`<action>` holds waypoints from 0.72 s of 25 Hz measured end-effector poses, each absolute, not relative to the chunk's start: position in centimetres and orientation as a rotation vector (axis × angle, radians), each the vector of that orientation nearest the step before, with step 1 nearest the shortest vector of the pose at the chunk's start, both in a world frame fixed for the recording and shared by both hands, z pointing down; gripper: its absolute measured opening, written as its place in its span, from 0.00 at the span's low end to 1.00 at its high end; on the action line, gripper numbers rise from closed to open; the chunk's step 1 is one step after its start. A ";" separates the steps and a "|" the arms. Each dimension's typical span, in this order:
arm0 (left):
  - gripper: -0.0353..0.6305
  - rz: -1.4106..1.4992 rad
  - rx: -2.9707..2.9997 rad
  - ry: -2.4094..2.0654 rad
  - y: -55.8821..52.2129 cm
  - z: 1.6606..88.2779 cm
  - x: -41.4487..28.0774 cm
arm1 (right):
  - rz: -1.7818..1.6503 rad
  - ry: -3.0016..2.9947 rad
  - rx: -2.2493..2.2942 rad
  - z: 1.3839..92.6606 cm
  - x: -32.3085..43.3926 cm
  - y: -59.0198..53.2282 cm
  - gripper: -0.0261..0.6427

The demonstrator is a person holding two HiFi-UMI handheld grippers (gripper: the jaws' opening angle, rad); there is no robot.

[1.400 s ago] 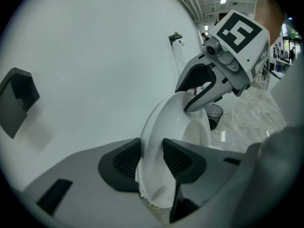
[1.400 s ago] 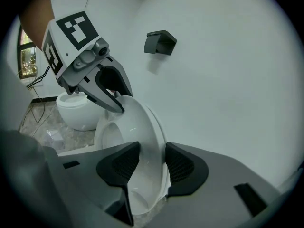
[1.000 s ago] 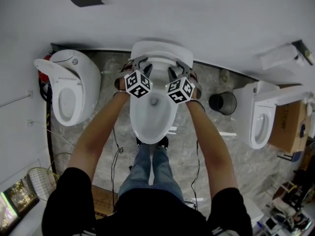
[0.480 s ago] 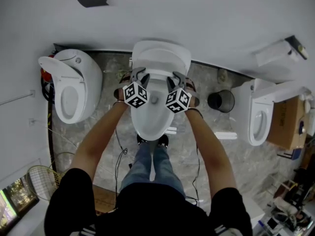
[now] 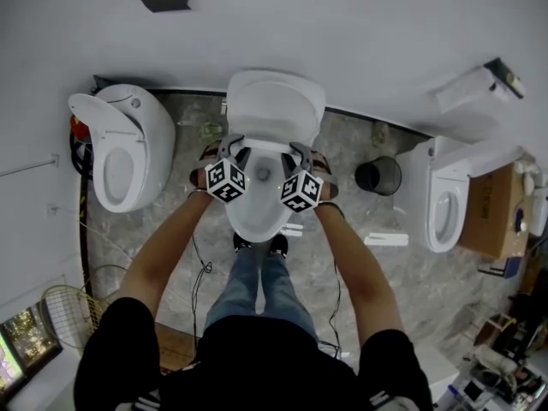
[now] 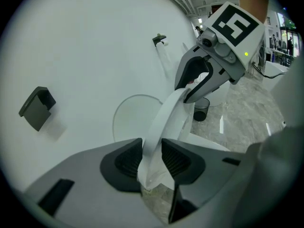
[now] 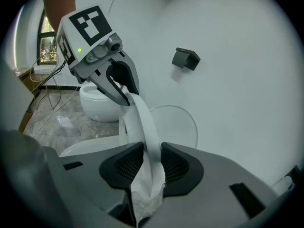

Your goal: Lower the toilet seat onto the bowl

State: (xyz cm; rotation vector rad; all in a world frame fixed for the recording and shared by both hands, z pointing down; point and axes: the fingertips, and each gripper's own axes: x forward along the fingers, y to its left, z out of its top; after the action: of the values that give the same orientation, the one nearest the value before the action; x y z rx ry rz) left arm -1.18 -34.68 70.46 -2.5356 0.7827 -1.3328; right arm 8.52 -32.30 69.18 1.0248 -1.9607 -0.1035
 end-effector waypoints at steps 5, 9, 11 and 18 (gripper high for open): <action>0.24 -1.350 -2.534 0.753 -32.2 71.0 -2.0 | -0.118 -1.972 0.985 69.7 7.8 -29.8 0.23; 0.24 -1.374 -2.522 0.711 -30.4 71.5 -2.5 | -0.126 -1.976 0.950 70.2 7.3 -27.8 0.22; 0.24 -1.385 -2.523 0.700 -29.5 71.9 -2.7 | -0.122 -1.979 0.937 70.5 7.1 -26.9 0.22; 0.25 -1.427 -2.518 0.654 -26.5 73.4 -3.9 | -0.167 -1.968 0.866 71.6 6.1 -23.6 0.21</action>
State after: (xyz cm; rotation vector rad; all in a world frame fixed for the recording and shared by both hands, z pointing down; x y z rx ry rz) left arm -3.89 -26.52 73.41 -2.5178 0.6538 -1.4273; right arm 6.13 -23.63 71.64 0.8655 -1.9682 -0.1665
